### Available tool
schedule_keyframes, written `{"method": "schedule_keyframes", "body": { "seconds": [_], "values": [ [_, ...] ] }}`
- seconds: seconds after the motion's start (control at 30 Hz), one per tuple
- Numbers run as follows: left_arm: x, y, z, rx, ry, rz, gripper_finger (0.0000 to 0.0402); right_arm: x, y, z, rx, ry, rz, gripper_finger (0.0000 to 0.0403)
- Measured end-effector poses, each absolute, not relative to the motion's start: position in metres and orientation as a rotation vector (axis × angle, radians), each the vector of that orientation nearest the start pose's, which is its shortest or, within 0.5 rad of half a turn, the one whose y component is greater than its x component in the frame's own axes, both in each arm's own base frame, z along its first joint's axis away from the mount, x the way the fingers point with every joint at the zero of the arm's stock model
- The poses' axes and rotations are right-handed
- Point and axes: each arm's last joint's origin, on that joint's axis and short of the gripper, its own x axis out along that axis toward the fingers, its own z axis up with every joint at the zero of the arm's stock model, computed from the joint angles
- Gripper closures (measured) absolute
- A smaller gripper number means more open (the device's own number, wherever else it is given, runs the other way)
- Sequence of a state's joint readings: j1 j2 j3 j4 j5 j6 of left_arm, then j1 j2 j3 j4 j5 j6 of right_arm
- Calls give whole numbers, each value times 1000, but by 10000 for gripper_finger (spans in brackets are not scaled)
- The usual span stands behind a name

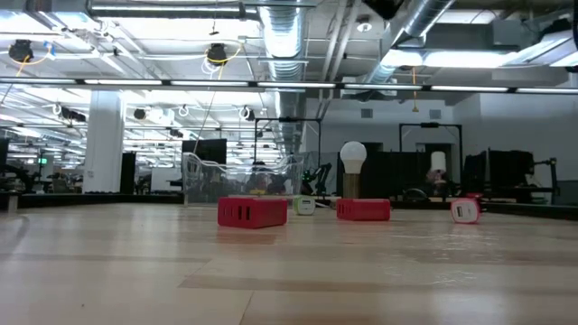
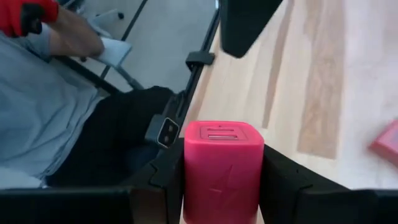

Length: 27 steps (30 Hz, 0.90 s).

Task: Pick & Place Office items
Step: Put the pink charger adapter into the transparent bin

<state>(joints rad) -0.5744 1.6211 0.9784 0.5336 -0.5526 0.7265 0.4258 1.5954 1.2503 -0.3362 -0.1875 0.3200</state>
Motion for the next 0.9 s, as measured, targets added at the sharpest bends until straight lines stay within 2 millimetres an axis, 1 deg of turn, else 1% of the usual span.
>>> {"method": "schedule_keyframes", "body": {
  "seconds": [0.1, 0.17, 0.23, 0.3, 0.43, 0.63, 0.9],
  "values": [
    [314, -187, 256, 786, 79, -70, 134, 325, 150, 272, 226, 792, 502, 263],
    [313, -191, 256, 799, 98, -85, 134, 328, 146, 271, 228, 790, 519, 263],
    [316, -194, 258, 780, 105, -86, 134, 329, 143, 274, 224, 770, 525, 263],
    [314, -196, 256, 787, 133, -98, 134, 328, 138, 279, 215, 753, 523, 263],
    [313, -200, 260, 763, 112, -110, 134, 329, 133, 286, 207, 705, 524, 263],
    [313, -200, 259, 766, 118, -113, 134, 335, 130, 285, 198, 666, 552, 263],
    [314, -199, 259, 754, 110, -131, 134, 340, 132, 283, 203, 640, 583, 263]
  ]
}}
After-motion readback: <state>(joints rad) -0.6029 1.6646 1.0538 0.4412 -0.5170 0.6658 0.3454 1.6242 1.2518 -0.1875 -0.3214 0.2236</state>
